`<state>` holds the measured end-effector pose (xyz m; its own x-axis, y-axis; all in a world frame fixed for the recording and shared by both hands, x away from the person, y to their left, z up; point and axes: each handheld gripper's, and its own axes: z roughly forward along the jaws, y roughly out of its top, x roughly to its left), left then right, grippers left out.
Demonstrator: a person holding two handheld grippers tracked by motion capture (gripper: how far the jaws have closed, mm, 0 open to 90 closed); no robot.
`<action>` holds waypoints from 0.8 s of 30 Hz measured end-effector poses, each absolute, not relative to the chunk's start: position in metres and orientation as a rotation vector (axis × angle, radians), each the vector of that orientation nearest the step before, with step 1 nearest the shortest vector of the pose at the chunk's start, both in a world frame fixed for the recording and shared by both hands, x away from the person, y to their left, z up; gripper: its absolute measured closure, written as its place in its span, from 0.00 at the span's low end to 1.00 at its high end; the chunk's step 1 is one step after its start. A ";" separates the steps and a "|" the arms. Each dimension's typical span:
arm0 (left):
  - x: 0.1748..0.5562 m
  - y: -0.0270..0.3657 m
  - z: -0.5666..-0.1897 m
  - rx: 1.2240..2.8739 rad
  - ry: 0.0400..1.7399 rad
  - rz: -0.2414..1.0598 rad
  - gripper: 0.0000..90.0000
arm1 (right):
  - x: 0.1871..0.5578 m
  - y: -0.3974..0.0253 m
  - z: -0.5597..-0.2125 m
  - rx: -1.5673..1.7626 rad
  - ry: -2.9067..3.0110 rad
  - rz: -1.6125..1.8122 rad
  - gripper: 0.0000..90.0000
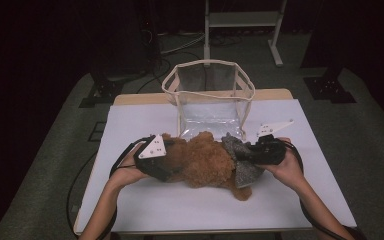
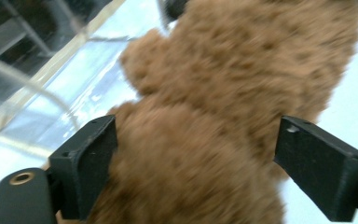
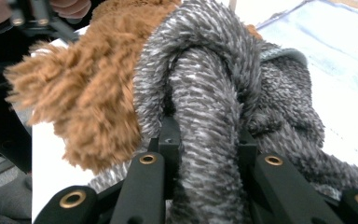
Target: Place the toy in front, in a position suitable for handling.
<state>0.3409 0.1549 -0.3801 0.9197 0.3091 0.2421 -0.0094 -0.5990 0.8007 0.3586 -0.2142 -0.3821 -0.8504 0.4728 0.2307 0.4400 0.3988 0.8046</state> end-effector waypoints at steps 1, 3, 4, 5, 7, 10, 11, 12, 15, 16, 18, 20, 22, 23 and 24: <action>0.339 0.152 -0.379 2.180 0.198 0.448 0.13 | 0.358 -0.216 -0.383 0.854 2.596 1.477 0.80; 0.336 0.144 -0.376 2.174 0.170 0.441 0.12 | 0.357 -0.220 -0.385 0.866 2.586 1.496 0.80; 0.334 0.140 -0.375 2.173 0.158 0.440 0.11 | 0.356 -0.222 -0.385 0.869 2.581 1.502 0.80; 0.332 0.133 -0.372 2.167 0.133 0.434 0.11 | 0.355 -0.224 -0.386 0.871 2.574 1.510 0.80; 0.329 0.125 -0.371 2.165 0.107 0.429 0.10 | 0.353 -0.227 -0.387 0.877 2.568 1.525 0.80; 0.324 0.110 -0.369 2.170 0.056 0.420 0.09 | 0.351 -0.229 -0.387 0.875 2.567 1.533 0.80; 0.323 0.105 -0.369 2.174 0.039 0.419 0.09 | 0.350 -0.230 -0.387 0.872 2.570 1.535 0.80; 0.322 0.100 -0.369 2.178 0.027 0.419 0.09 | 0.349 -0.230 -0.387 0.873 2.570 1.540 0.80; 0.322 0.088 -0.370 2.194 0.011 0.422 0.07 | 0.348 -0.232 -0.387 0.865 2.571 1.557 0.80; 0.322 0.085 -0.372 2.203 0.010 0.434 0.07 | 0.348 -0.232 -0.388 0.871 2.573 1.566 0.80; 0.324 0.078 -0.374 2.210 0.016 0.448 0.03 | 0.348 -0.233 -0.389 0.876 2.575 1.581 0.80; 0.326 0.074 -0.375 2.217 0.014 0.463 0.03 | 0.349 -0.232 -0.391 0.882 2.578 1.593 0.80; 0.328 0.070 -0.375 2.213 0.019 0.466 0.03 | 0.350 -0.231 -0.392 0.888 2.580 1.598 0.80; 0.330 0.068 -0.375 2.215 0.017 0.468 0.03 | 0.350 -0.230 -0.393 0.889 2.581 1.604 0.80; 0.331 0.065 -0.375 2.217 0.016 0.466 0.03 | 0.350 -0.229 -0.393 0.887 2.585 1.609 0.80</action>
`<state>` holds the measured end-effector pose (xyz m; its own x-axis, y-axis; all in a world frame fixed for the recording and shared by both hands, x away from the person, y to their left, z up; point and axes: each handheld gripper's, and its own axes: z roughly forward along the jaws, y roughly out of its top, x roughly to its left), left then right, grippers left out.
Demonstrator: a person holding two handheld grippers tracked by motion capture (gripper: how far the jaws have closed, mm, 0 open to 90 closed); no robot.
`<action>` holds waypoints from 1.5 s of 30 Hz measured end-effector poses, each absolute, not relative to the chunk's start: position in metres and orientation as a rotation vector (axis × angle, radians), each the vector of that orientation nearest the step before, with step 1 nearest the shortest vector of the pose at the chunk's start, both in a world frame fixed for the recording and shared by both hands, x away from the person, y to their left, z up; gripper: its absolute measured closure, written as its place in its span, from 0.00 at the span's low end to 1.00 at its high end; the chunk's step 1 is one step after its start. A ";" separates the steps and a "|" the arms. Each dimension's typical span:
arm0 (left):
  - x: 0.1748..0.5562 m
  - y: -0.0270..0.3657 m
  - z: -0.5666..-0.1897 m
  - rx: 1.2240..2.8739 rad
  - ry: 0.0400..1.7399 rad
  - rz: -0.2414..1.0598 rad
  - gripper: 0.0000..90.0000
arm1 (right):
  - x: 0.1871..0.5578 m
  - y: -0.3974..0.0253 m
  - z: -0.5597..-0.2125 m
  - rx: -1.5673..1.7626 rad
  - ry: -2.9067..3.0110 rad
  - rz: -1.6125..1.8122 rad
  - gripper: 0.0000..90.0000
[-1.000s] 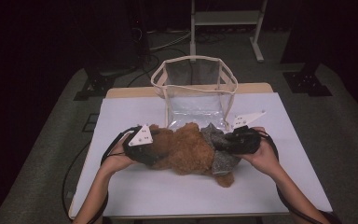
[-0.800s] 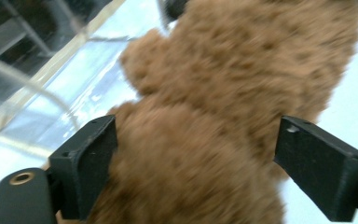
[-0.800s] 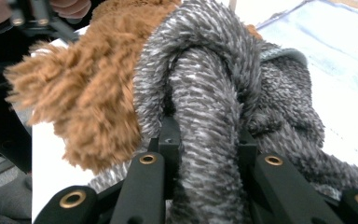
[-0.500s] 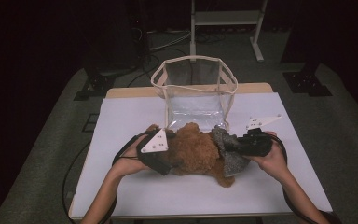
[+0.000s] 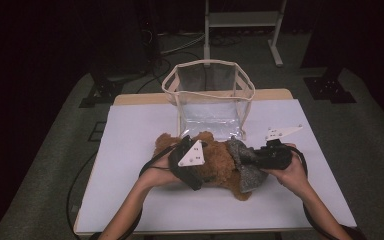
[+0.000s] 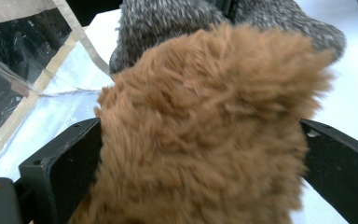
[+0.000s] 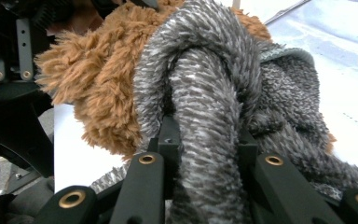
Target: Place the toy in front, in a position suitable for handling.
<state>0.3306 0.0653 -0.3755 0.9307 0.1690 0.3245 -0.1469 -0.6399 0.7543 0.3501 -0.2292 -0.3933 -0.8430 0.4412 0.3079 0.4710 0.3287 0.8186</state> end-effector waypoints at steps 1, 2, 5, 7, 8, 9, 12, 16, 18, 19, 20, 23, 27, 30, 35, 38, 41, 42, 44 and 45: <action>0.332 0.063 -0.376 2.225 0.012 0.470 0.02 | 0.350 -0.227 -0.394 -0.864 -2.539 -1.576 0.80; 0.332 0.060 -0.377 2.231 0.004 0.473 0.02 | 0.350 -0.225 -0.394 -0.858 -2.541 -1.569 0.80; 0.332 0.052 -0.380 2.251 -0.017 0.491 0.00 | 0.350 -0.217 -0.396 -0.843 -2.541 -1.556 0.80; 0.331 0.049 -0.382 2.263 -0.032 0.509 0.00 | 0.351 -0.214 -0.397 -0.836 -2.540 -1.550 0.80; 0.330 0.048 -0.383 2.268 -0.038 0.515 0.00 | 0.351 -0.213 -0.398 -0.836 -2.532 -1.553 0.80; 0.330 0.047 -0.384 2.270 -0.047 0.526 0.00 | 0.351 -0.212 -0.398 -0.838 -2.525 -1.553 0.80; 0.328 0.048 -0.379 2.277 -0.043 0.557 0.19 | 0.351 -0.211 -0.399 -0.850 -2.520 -1.559 0.81; 0.326 0.049 -0.371 2.272 -0.042 0.533 0.29 | 0.351 -0.213 -0.394 -0.843 -2.513 -1.575 0.81; 0.324 0.051 -0.365 2.266 -0.046 0.502 0.31 | 0.348 -0.212 -0.387 -0.824 -2.526 -1.586 0.81; 0.324 0.052 -0.362 2.255 -0.043 0.478 0.32 | 0.346 -0.212 -0.384 -0.809 -2.529 -1.594 0.81; 0.323 0.053 -0.358 2.244 -0.042 0.451 0.33 | 0.343 -0.213 -0.379 -0.795 -2.530 -1.607 0.81; 0.320 0.053 -0.345 2.219 -0.043 0.366 0.34 | 0.335 -0.215 -0.364 -0.753 -2.532 -1.647 0.81; 0.316 0.048 -0.336 2.224 -0.091 0.277 0.35 | 0.320 -0.219 -0.348 -0.705 -2.560 -1.669 0.81; 0.319 0.038 -0.343 2.252 -0.105 0.262 0.31 | 0.316 -0.225 -0.356 -0.743 -2.607 -1.631 0.81; 0.330 0.027 -0.355 2.246 -0.090 0.254 0.19 | 0.322 -0.242 -0.377 -0.828 -2.513 -1.657 0.81; 0.330 0.027 -0.353 2.258 -0.095 0.260 0.09 | 0.321 -0.255 -0.380 -0.860 -2.489 -1.675 0.80; 0.326 0.028 -0.353 2.274 -0.119 0.269 0.06 | 0.320 -0.257 -0.384 -0.857 -2.483 -1.669 0.80; 0.324 0.028 -0.354 2.280 -0.128 0.275 0.05 | 0.320 -0.256 -0.385 -0.857 -2.486 -1.663 0.80; 0.321 0.031 -0.354 2.288 -0.140 0.295 0.04 | 0.320 -0.255 -0.386 -0.851 -2.493 -1.654 0.80; 0.321 0.032 -0.355 2.292 -0.138 0.299 0.03 | 0.320 -0.253 -0.386 -0.850 -2.493 -1.652 0.80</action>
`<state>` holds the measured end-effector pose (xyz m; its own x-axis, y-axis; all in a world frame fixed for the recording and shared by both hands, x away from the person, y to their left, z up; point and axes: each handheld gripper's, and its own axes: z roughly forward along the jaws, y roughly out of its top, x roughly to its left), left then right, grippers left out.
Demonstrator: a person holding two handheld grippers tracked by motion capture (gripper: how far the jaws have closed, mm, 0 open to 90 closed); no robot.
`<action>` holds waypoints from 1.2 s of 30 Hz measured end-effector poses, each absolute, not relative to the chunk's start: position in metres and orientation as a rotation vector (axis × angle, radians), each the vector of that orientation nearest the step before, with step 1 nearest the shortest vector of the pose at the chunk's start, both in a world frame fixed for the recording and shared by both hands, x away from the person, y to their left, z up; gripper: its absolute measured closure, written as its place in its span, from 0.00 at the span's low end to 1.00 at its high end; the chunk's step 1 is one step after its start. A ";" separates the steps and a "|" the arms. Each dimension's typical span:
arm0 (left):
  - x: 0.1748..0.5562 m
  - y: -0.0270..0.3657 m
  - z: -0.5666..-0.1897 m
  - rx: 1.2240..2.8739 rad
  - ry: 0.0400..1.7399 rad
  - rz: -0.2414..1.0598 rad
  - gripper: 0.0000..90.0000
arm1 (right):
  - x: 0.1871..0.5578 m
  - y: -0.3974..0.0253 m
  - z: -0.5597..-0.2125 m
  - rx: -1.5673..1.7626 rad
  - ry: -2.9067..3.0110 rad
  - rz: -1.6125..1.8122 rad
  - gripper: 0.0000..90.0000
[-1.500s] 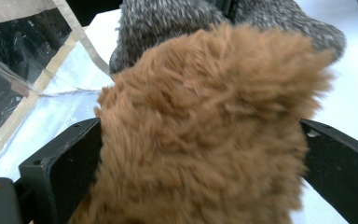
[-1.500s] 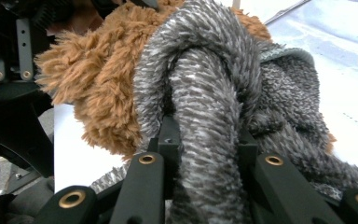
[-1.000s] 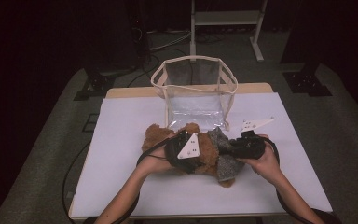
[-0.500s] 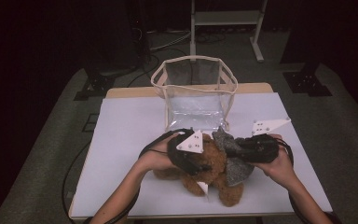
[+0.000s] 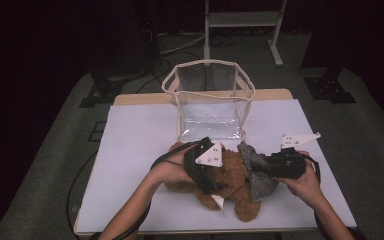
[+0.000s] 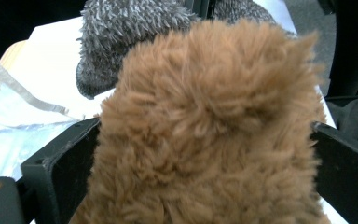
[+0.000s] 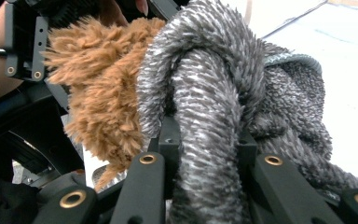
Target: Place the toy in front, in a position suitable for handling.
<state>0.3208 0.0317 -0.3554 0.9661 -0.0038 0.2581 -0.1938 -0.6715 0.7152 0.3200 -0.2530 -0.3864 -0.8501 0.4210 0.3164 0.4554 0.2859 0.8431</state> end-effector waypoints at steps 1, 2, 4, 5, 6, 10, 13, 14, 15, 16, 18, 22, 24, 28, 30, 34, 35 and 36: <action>0.321 0.033 -0.357 2.295 -0.136 0.298 0.03 | 0.320 -0.252 -0.386 -0.845 -2.499 -1.648 0.80; 0.321 0.034 -0.358 2.293 -0.133 0.297 0.02 | 0.320 -0.249 -0.386 -0.841 -2.498 -1.648 0.80; 0.321 0.034 -0.361 2.292 -0.129 0.291 0.02 | 0.320 -0.248 -0.386 -0.832 -2.501 -1.650 0.80; 0.321 0.033 -0.362 2.286 -0.130 0.288 0.01 | 0.320 -0.247 -0.386 -0.835 -2.500 -1.646 0.80; 0.320 0.031 -0.364 2.284 -0.138 0.292 0.01 | 0.320 -0.247 -0.386 -0.835 -2.500 -1.646 0.80; 0.318 0.019 -0.367 2.293 -0.179 0.308 0.00 | 0.322 -0.244 -0.388 -0.828 -2.495 -1.640 0.80; 0.316 0.011 -0.370 2.305 -0.207 0.336 0.00 | 0.323 -0.244 -0.389 -0.832 -2.491 -1.632 0.80; 0.316 0.009 -0.371 2.319 -0.223 0.346 0.00 | 0.323 -0.244 -0.390 -0.837 -2.485 -1.632 0.80; 0.315 0.007 -0.371 2.326 -0.228 0.354 0.00 | 0.323 -0.245 -0.390 -0.833 -2.491 -1.630 0.80; 0.315 0.007 -0.370 2.330 -0.229 0.361 0.02 | 0.323 -0.245 -0.391 -0.836 -2.491 -1.629 0.80; 0.316 0.007 -0.368 2.336 -0.208 0.376 0.13 | 0.323 -0.246 -0.391 -0.848 -2.494 -1.630 0.80; 0.316 0.012 -0.360 2.303 -0.160 0.373 0.27 | 0.324 -0.249 -0.387 -0.863 -2.484 -1.649 0.80; 0.316 0.015 -0.353 2.276 -0.136 0.359 0.31 | 0.325 -0.249 -0.382 -0.853 -2.482 -1.667 0.80; 0.318 0.023 -0.342 2.181 -0.069 0.291 0.34 | 0.323 -0.252 -0.363 -0.812 -2.487 -1.727 0.80; 0.320 0.027 -0.337 2.138 -0.044 0.267 0.35 | 0.320 -0.255 -0.352 -0.791 -2.489 -1.762 0.80; 0.321 0.037 -0.332 2.056 0.009 0.227 0.35 | 0.312 -0.262 -0.335 -0.741 -2.484 -1.820 0.80; 0.323 0.040 -0.334 2.061 0.022 0.223 0.35 | 0.311 -0.262 -0.334 -0.729 -2.485 -1.825 0.80; 0.324 0.041 -0.336 2.070 0.033 0.225 0.35 | 0.309 -0.258 -0.336 -0.720 -2.506 -1.795 0.80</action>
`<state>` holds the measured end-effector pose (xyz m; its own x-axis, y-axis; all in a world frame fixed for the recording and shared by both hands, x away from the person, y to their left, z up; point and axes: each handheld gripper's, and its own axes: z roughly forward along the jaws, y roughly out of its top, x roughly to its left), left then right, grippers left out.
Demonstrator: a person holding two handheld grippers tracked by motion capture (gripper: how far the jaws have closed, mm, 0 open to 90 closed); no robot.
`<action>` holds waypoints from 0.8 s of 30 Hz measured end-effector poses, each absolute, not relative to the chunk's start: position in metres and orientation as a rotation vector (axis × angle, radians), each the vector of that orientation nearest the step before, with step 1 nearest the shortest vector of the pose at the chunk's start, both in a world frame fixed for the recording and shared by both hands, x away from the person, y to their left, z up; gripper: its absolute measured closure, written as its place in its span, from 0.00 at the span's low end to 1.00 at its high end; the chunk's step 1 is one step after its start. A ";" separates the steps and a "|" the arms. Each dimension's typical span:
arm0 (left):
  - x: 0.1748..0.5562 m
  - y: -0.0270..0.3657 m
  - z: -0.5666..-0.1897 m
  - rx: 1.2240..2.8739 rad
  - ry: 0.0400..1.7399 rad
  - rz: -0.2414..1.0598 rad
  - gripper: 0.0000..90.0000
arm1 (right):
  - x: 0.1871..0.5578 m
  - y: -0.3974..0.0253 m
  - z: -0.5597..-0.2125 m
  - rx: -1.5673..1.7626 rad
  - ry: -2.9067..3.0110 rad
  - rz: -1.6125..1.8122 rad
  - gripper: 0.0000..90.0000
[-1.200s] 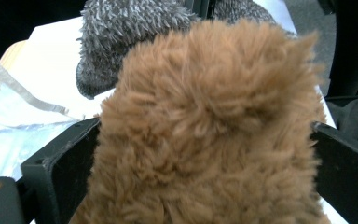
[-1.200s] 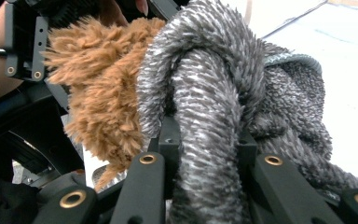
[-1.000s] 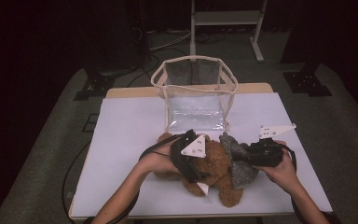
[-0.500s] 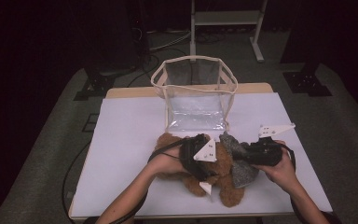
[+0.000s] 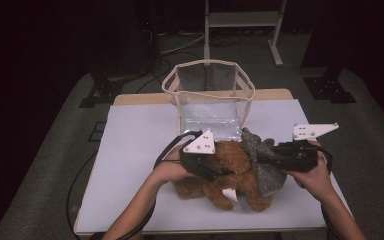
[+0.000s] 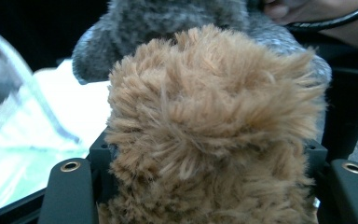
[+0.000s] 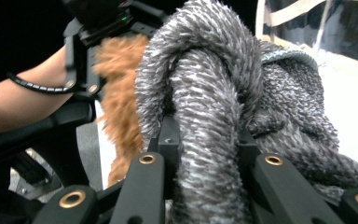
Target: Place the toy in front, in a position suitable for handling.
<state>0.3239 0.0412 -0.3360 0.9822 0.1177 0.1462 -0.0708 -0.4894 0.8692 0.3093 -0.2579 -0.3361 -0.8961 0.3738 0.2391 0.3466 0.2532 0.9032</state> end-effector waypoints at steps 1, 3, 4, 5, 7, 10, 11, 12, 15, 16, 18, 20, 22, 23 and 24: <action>0.325 0.042 -0.339 2.082 0.046 0.231 0.35 | 0.309 -0.258 -0.336 0.709 2.468 1.768 0.80; 0.326 0.041 -0.345 2.099 0.054 0.237 0.34 | 0.312 -0.251 -0.343 0.711 2.498 1.751 0.80; 0.325 0.039 -0.346 2.118 0.053 0.247 0.33 | 0.315 -0.244 -0.350 0.719 2.526 1.728 0.80; 0.325 0.037 -0.347 2.145 0.046 0.268 0.31 | 0.318 -0.239 -0.355 0.723 2.535 1.716 0.80; 0.325 0.035 -0.348 2.178 0.042 0.290 0.27 | 0.322 -0.237 -0.362 0.744 2.545 1.722 0.80; 0.326 0.031 -0.350 2.231 0.023 0.312 0.14 | 0.326 -0.236 -0.370 0.767 2.554 1.718 0.80; 0.325 0.030 -0.351 2.252 0.014 0.318 0.10 | 0.327 -0.236 -0.373 0.779 2.559 1.707 0.80; 0.324 0.028 -0.353 2.270 0.001 0.332 0.08 | 0.328 -0.237 -0.375 0.787 2.558 1.702 0.80; 0.320 0.023 -0.360 2.297 -0.029 0.379 0.02 | 0.330 -0.242 -0.380 0.814 2.553 1.724 0.80; 0.319 0.019 -0.362 2.314 -0.052 0.412 0.01 | 0.330 -0.243 -0.381 0.825 2.555 1.726 0.80; 0.319 0.014 -0.364 2.330 -0.057 0.430 0.01 | 0.330 -0.243 -0.382 0.831 2.555 1.720 0.80; 0.317 0.011 -0.364 2.339 -0.077 0.461 0.06 | 0.329 -0.243 -0.381 0.833 2.551 1.706 0.80; 0.315 0.013 -0.361 2.328 -0.091 0.505 0.20 | 0.329 -0.244 -0.380 0.838 2.547 1.694 0.80; 0.314 0.014 -0.361 2.312 -0.088 0.504 0.24 | 0.330 -0.245 -0.380 0.841 2.539 1.702 0.80; 0.315 0.017 -0.360 2.295 -0.078 0.497 0.27 | 0.329 -0.246 -0.379 0.843 2.537 1.711 0.80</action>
<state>0.3146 0.0168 -0.3603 0.9219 0.0954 0.3755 -0.2059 -0.7003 0.6835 0.3294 -0.2462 -0.3793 -0.8583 0.4071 0.3123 0.4422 0.2782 0.8527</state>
